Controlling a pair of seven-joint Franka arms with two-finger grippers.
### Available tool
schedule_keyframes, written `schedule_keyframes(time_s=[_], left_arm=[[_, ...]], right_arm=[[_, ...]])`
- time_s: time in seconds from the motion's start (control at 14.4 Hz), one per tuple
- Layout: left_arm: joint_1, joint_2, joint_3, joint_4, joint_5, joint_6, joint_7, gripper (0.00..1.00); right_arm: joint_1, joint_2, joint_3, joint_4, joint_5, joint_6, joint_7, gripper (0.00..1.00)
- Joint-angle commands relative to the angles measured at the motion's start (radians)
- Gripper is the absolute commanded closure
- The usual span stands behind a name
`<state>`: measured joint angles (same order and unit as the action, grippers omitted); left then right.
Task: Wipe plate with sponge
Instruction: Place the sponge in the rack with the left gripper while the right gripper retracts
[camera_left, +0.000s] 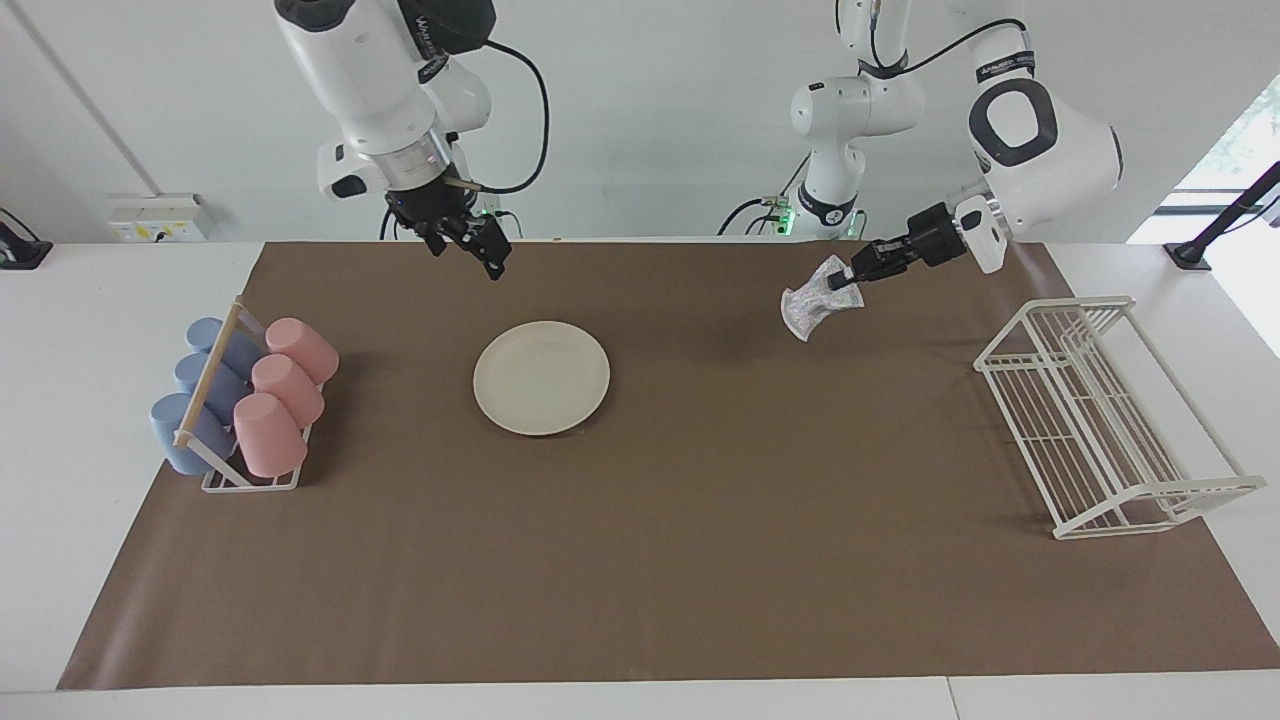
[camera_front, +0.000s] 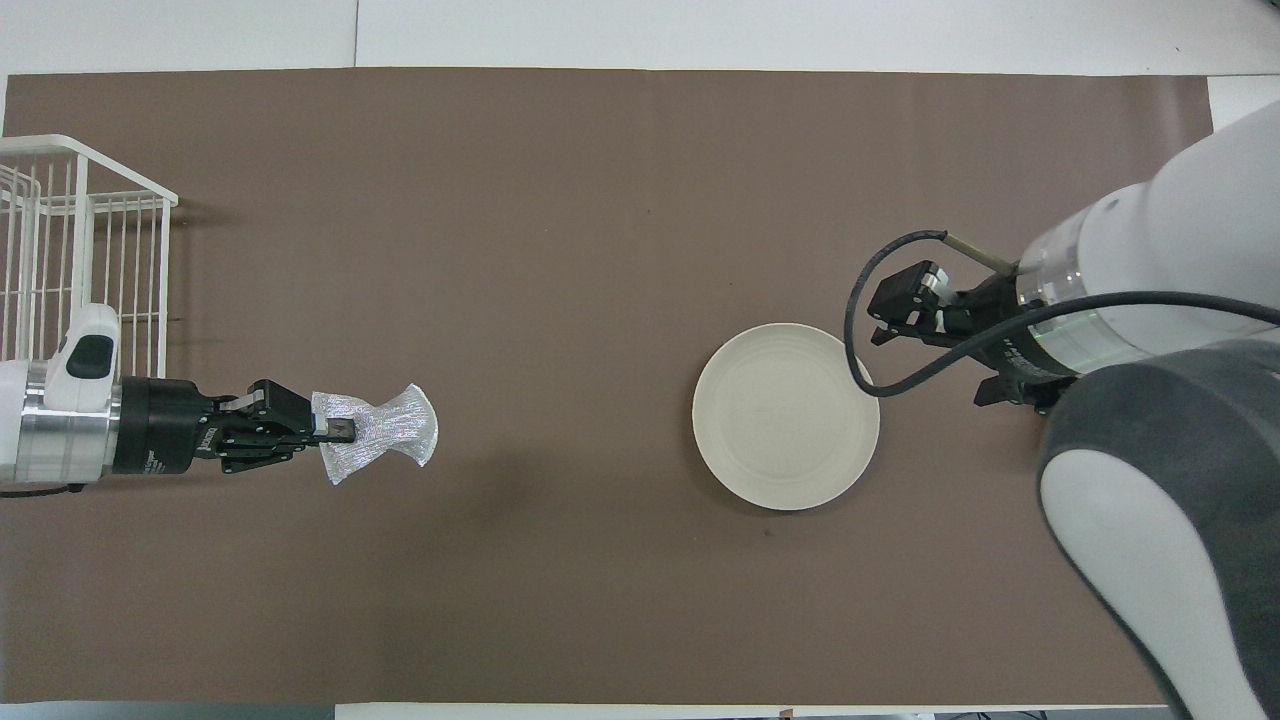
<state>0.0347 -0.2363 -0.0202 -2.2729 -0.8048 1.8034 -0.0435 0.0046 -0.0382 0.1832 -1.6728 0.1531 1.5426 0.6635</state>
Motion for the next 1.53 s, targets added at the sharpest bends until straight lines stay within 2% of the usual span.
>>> schedule_keyframes(time_s=[0.0, 0.14, 0.42, 0.55, 0.76, 0.9, 1.11, 1.25, 1.46], left_arm=[[-0.012, 0.038, -0.012, 0.059, 0.154, 0.025, -0.081, 1.00], [-0.013, 0.072, -0.017, 0.119, 0.296, 0.005, -0.120, 1.00], [-0.105, 0.136, -0.026, 0.262, 0.603, -0.102, -0.274, 1.00], [-0.151, 0.169, -0.026, 0.340, 0.668, -0.169, -0.361, 1.00], [-0.220, 0.212, -0.027, 0.452, 0.873, -0.310, -0.391, 1.00], [-0.248, 0.232, -0.027, 0.518, 0.990, -0.401, -0.391, 1.00], [-0.280, 0.268, -0.027, 0.559, 1.172, -0.485, -0.391, 1.00], [-0.286, 0.291, -0.027, 0.563, 1.300, -0.499, -0.389, 1.00], [-0.283, 0.340, -0.029, 0.561, 1.482, -0.492, -0.389, 1.00]], right_arm=[[-0.101, -0.038, 0.015, -0.031, -0.004, -0.029, -0.227, 0.00], [-0.170, -0.043, 0.021, -0.050, -0.030, -0.007, -0.396, 0.00], [-0.164, -0.042, 0.021, -0.050, -0.072, 0.066, -0.556, 0.00], [-0.109, -0.034, -0.039, -0.045, -0.096, 0.080, -0.617, 0.00], [-0.049, -0.035, -0.138, -0.045, -0.145, 0.079, -0.740, 0.00], [-0.031, -0.043, -0.156, -0.047, -0.148, 0.079, -0.746, 0.00], [0.033, -0.037, -0.206, -0.038, -0.147, 0.071, -0.739, 0.00], [0.128, -0.037, -0.308, -0.038, -0.148, 0.068, -0.737, 0.00], [0.140, -0.029, -0.323, -0.041, -0.148, 0.074, -0.740, 0.00]])
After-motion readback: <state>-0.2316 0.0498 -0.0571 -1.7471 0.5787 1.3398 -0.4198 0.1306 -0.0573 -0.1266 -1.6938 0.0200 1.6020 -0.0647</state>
